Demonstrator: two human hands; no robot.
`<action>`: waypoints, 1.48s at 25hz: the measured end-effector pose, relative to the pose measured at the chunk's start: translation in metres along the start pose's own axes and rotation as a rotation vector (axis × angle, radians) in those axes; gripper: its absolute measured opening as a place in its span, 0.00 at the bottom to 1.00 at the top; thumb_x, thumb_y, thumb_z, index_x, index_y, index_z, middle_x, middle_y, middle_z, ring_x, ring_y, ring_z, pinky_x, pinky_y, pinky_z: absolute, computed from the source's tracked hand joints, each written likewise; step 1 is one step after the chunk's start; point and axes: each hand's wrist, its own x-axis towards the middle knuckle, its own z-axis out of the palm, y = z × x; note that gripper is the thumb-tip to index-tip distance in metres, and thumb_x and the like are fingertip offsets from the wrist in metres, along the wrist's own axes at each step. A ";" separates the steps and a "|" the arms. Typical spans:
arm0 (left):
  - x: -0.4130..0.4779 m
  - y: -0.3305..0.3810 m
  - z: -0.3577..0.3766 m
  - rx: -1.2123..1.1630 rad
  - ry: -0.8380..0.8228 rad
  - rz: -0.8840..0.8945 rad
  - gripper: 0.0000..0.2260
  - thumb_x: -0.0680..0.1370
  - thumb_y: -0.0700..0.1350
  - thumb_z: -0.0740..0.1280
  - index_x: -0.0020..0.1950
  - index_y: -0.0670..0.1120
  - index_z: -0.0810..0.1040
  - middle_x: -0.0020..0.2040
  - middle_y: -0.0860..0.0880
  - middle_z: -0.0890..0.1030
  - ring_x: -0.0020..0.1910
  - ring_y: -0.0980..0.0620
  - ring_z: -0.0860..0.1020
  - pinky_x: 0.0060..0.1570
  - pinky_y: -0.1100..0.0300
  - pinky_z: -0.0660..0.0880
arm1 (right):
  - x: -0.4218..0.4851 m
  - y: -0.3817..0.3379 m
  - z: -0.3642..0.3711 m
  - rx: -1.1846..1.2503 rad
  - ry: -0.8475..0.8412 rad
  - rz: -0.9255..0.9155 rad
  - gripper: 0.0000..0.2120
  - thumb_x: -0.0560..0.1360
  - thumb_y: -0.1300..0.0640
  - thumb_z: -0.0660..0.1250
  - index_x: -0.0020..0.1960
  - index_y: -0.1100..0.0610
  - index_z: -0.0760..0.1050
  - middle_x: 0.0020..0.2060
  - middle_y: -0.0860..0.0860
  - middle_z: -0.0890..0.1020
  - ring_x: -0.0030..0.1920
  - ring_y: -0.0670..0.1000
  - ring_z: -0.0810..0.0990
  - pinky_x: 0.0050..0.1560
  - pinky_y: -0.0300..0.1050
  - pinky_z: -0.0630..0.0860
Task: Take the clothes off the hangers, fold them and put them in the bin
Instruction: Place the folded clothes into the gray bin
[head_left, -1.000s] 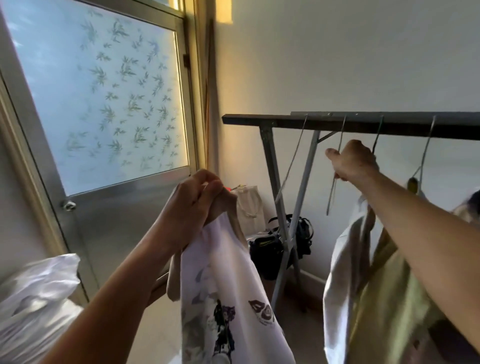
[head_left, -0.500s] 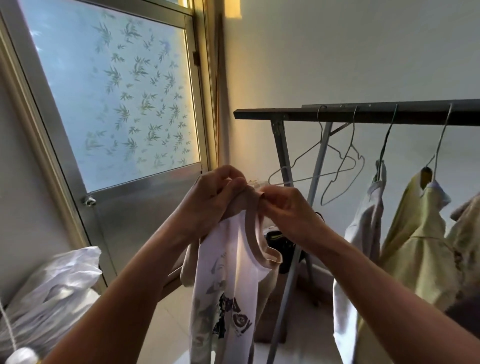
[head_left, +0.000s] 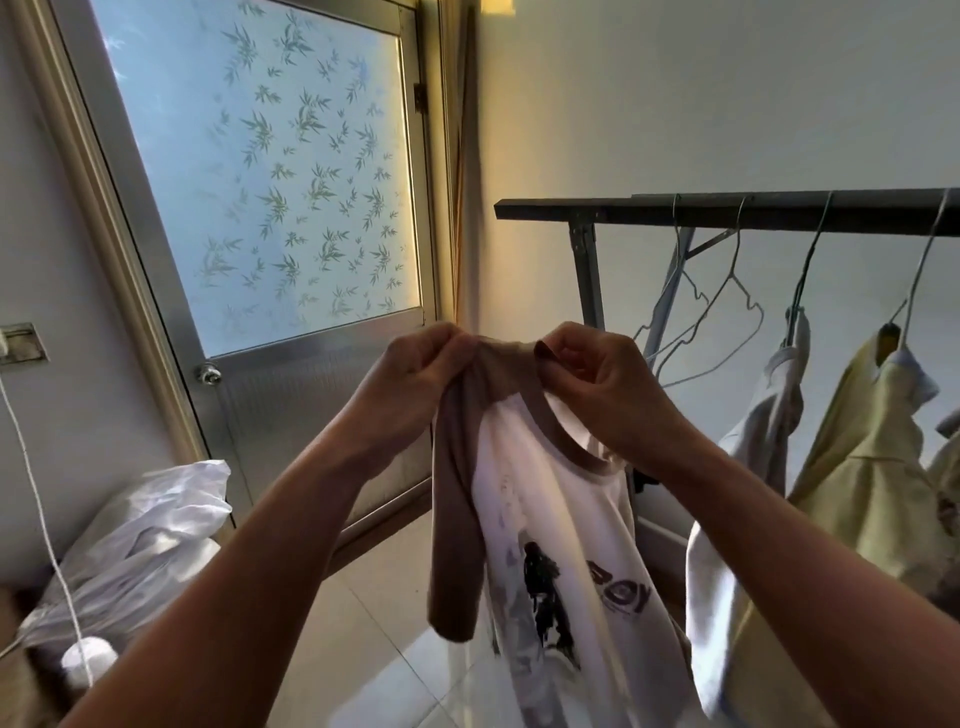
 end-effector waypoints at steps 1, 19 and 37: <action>0.001 -0.001 0.000 0.013 0.023 -0.001 0.12 0.83 0.45 0.59 0.45 0.40 0.76 0.38 0.47 0.72 0.37 0.58 0.71 0.39 0.64 0.68 | -0.002 0.002 -0.005 -0.051 -0.071 0.028 0.02 0.76 0.63 0.67 0.48 0.61 0.77 0.39 0.53 0.83 0.38 0.44 0.82 0.39 0.32 0.75; -0.017 -0.034 -0.067 0.192 0.001 -0.049 0.08 0.77 0.45 0.69 0.42 0.55 0.86 0.35 0.56 0.83 0.35 0.63 0.77 0.37 0.71 0.72 | -0.031 0.021 -0.058 -0.031 -0.293 0.348 0.20 0.72 0.39 0.68 0.49 0.56 0.80 0.40 0.50 0.84 0.39 0.47 0.82 0.38 0.36 0.78; 0.008 -0.071 -0.019 -0.236 -0.352 -0.373 0.13 0.71 0.50 0.71 0.47 0.42 0.84 0.43 0.44 0.83 0.39 0.52 0.79 0.37 0.65 0.78 | -0.058 0.013 -0.101 0.044 -0.118 0.568 0.08 0.68 0.55 0.72 0.43 0.59 0.82 0.36 0.53 0.83 0.36 0.47 0.81 0.33 0.34 0.76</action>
